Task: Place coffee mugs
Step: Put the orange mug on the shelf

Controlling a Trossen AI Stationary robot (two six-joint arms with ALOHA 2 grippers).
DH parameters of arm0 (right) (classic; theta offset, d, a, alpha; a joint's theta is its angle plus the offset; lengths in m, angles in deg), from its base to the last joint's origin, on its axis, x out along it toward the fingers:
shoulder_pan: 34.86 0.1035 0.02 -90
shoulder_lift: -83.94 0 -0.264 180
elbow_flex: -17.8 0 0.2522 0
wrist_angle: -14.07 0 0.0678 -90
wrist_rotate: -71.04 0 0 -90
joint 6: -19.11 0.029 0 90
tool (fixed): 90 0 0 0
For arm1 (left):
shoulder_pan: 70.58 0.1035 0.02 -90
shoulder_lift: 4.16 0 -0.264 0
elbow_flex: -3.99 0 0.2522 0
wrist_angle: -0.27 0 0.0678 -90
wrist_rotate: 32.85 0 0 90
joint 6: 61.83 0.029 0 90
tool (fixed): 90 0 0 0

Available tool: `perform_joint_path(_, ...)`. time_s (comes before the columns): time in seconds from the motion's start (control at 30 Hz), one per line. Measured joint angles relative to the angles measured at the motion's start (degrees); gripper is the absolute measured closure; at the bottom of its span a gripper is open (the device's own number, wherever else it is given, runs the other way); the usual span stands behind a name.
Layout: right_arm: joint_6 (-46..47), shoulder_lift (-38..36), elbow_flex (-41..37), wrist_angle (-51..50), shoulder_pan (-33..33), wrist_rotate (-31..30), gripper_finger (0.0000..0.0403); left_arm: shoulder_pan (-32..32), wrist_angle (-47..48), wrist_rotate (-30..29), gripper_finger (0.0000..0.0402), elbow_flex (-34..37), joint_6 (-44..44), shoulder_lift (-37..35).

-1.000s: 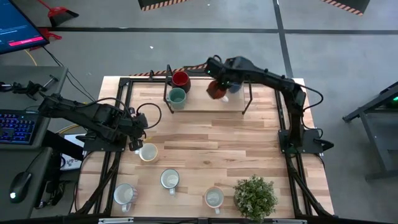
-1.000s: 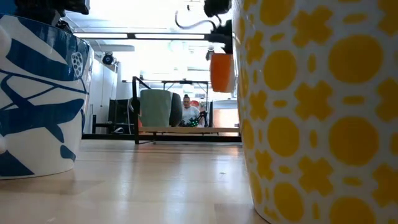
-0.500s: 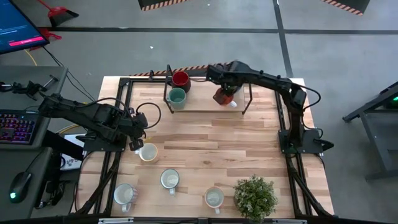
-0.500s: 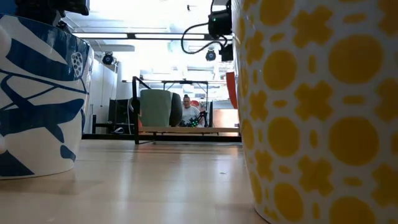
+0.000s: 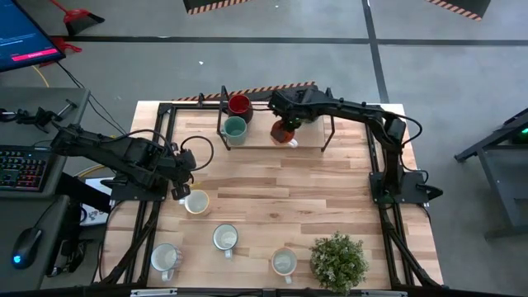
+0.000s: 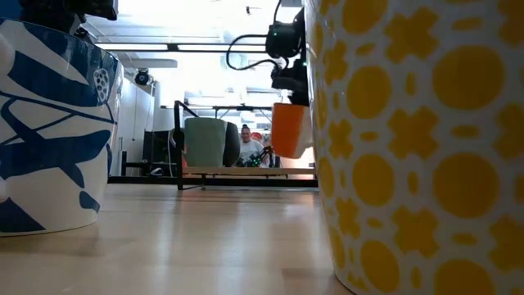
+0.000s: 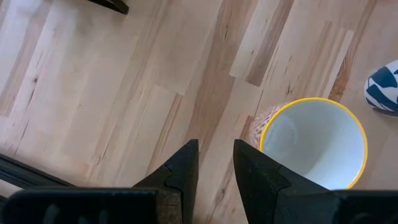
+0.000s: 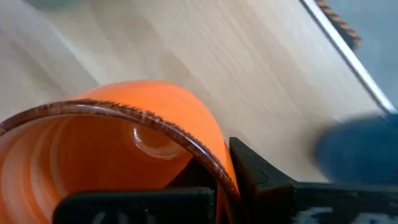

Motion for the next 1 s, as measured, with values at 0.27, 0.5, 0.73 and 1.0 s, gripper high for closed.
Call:
perform_joint_path(0.27, -10.2, 0.0, 0.02, 1.35, -0.22, 2.4, 0.0403, 0.0, 0.0, 0.0, 0.0311, 0.0, -1.02, -0.01)
perform_joint_path(0.5, -24.96, 0.0, 0.02, 1.47, -0.22, 2.49, 0.0403, 0.0, 0.0, 0.0, 0.0311, 0.0, -0.96, -0.01)
perform_joint_path(0.73, -33.62, 0.0, 0.02, 1.47, -0.22, 2.56, 0.0403, 0.0, -0.01, 0.0, 0.0311, 0.0, -0.92, 0.0)
perform_joint_path(1.0, -35.58, 0.0, 0.07, 0.69, -1.71, 3.78, 0.0403, 0.0, -0.01, 0.02, 0.0311, 0.0, -1.33, 0.0)
